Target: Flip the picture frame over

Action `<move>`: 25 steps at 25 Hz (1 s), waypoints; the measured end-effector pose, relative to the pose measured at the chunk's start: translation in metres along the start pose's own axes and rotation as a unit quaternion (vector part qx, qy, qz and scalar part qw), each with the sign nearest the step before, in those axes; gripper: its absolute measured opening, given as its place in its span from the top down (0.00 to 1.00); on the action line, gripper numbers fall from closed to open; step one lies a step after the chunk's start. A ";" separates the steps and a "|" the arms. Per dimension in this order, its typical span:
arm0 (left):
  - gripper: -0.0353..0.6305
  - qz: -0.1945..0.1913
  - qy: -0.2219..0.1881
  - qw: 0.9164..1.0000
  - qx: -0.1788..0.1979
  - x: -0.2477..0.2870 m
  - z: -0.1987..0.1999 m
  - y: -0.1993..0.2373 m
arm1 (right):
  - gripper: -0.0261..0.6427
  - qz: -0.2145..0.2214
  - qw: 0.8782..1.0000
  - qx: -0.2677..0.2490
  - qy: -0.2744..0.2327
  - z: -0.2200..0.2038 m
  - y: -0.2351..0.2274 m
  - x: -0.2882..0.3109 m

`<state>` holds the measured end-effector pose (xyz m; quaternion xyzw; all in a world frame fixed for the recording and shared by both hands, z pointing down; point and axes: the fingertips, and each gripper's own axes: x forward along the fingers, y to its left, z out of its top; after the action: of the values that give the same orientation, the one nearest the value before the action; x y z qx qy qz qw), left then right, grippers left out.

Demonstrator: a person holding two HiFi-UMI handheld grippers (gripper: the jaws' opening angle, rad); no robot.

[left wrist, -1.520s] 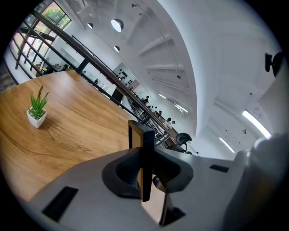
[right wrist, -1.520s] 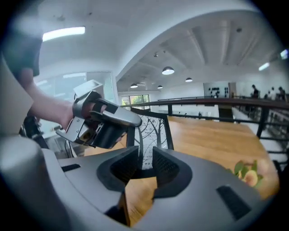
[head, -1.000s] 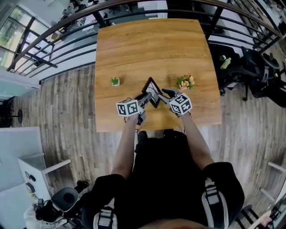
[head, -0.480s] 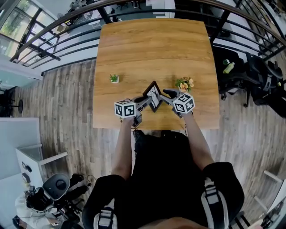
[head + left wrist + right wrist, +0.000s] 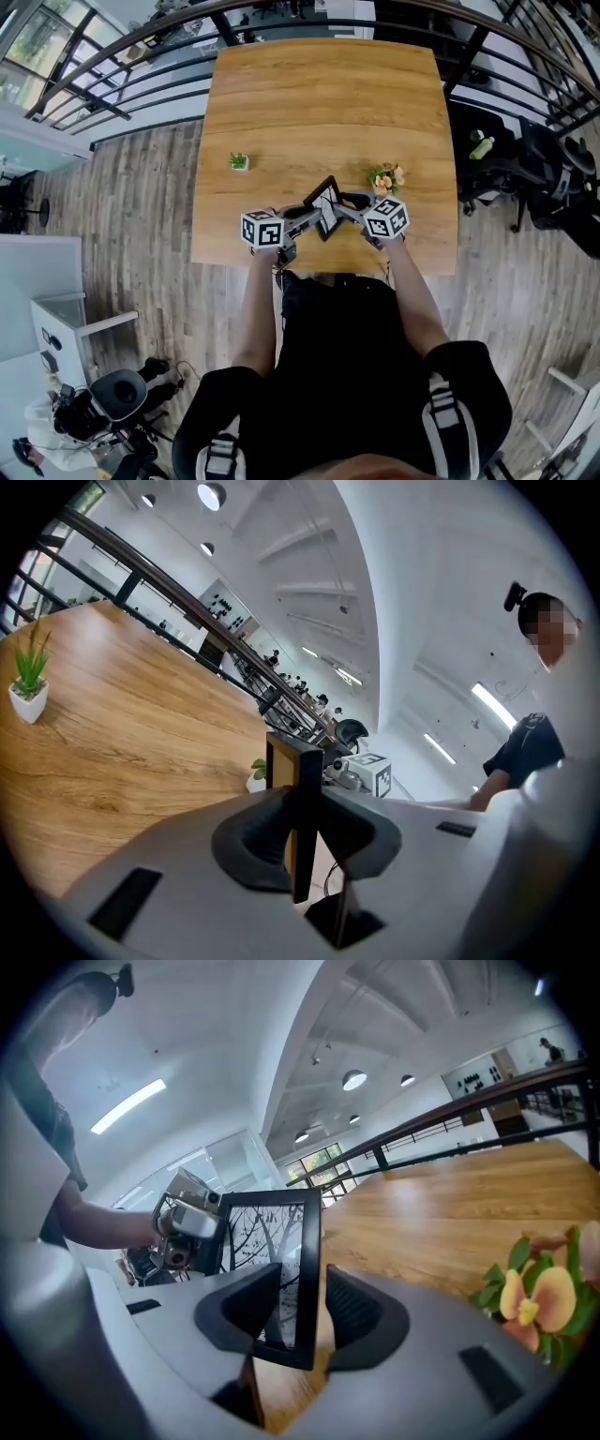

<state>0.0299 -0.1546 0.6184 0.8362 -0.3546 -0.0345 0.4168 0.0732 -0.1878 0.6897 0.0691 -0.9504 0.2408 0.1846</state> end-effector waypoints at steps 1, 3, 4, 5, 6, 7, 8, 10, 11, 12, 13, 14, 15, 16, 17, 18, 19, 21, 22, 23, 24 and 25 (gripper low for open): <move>0.82 -0.002 0.002 1.000 0.002 0.000 -0.001 -0.002 | 0.71 0.003 1.000 -0.002 0.001 0.000 0.001 0.000; 0.82 -0.005 0.003 1.000 0.003 -0.001 -0.002 -0.003 | 0.71 0.012 1.000 -0.002 0.001 0.000 0.003 -0.001; 0.82 -0.008 0.003 1.000 0.005 -0.002 -0.002 -0.004 | 0.71 0.020 1.000 0.002 0.000 -0.001 0.003 0.000; 0.82 -0.012 0.005 1.000 0.006 -0.003 -0.002 -0.005 | 0.71 0.028 1.000 0.007 -0.001 -0.001 0.005 -0.001; 0.82 -0.017 0.008 1.000 0.008 -0.003 -0.003 -0.006 | 0.70 0.038 0.999 0.012 -0.002 -0.003 0.006 -0.001; 0.82 -0.023 0.011 1.000 0.009 -0.004 -0.004 -0.008 | 0.71 0.049 0.999 0.018 -0.003 -0.004 0.009 -0.002; 0.82 -0.029 0.013 0.999 0.009 -0.006 -0.006 -0.010 | 0.71 0.059 0.998 0.024 -0.003 -0.005 0.011 -0.003; 0.82 -0.037 0.013 0.999 0.007 -0.008 -0.008 -0.013 | 0.74 0.076 0.996 0.036 -0.003 -0.008 0.017 -0.005; 0.82 -0.037 0.012 0.999 0.007 -0.009 -0.010 -0.014 | 0.74 0.081 0.996 0.042 -0.003 -0.009 0.018 -0.005; 0.82 -0.036 0.008 0.999 0.006 -0.010 -0.011 -0.013 | 0.75 0.083 0.995 0.047 -0.002 -0.011 0.019 -0.006; 0.82 -0.033 0.003 0.999 0.004 -0.011 -0.011 -0.013 | 0.76 0.084 0.995 0.051 0.001 -0.013 0.020 -0.006; 0.82 -0.030 -0.004 1.000 0.001 -0.011 -0.011 -0.012 | 0.76 0.083 0.995 0.054 0.002 -0.016 0.019 -0.006; 0.82 -0.026 -0.012 1.000 -0.001 -0.011 -0.011 -0.010 | 0.77 0.082 0.995 0.056 0.003 -0.017 0.019 -0.006; 0.82 -0.021 -0.017 1.000 -0.002 -0.011 -0.010 -0.009 | 0.77 0.080 0.995 0.058 0.003 -0.017 0.018 -0.006; 0.82 -0.015 -0.021 1.000 -0.001 -0.011 -0.008 -0.007 | 0.77 0.077 0.995 0.058 0.003 -0.017 0.017 -0.006; 0.82 -0.008 -0.023 1.000 0.001 -0.011 -0.007 -0.004 | 0.78 0.073 0.996 0.057 0.003 -0.016 0.016 -0.006; 0.82 0.000 -0.025 1.000 0.002 -0.011 -0.005 -0.002 | 0.78 0.068 0.996 0.054 0.003 -0.015 0.015 -0.006; 0.82 0.018 -0.031 0.999 0.002 -0.012 -0.002 0.004 | 0.79 0.057 0.997 0.050 0.002 -0.014 0.014 -0.004; 0.82 0.029 -0.033 0.999 0.002 -0.014 0.000 0.007 | 0.80 0.052 0.997 0.050 0.003 -0.013 0.013 -0.003; 0.82 0.041 -0.034 0.999 0.002 -0.015 0.001 0.011 | 0.80 0.046 0.998 0.049 0.004 -0.013 0.013 -0.002; 0.82 0.052 -0.035 0.998 0.002 -0.015 0.001 0.015 | 0.80 0.040 0.998 0.049 0.006 -0.014 0.013 0.000; 0.82 0.064 -0.035 0.997 0.001 -0.016 0.001 0.019 | 0.81 0.034 0.998 0.050 0.008 -0.015 0.012 0.001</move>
<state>0.0067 -0.1527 0.6280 0.8105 -0.4218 -0.0371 0.4048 0.0739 -0.1701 0.6967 0.0438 -0.9374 0.2950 0.1796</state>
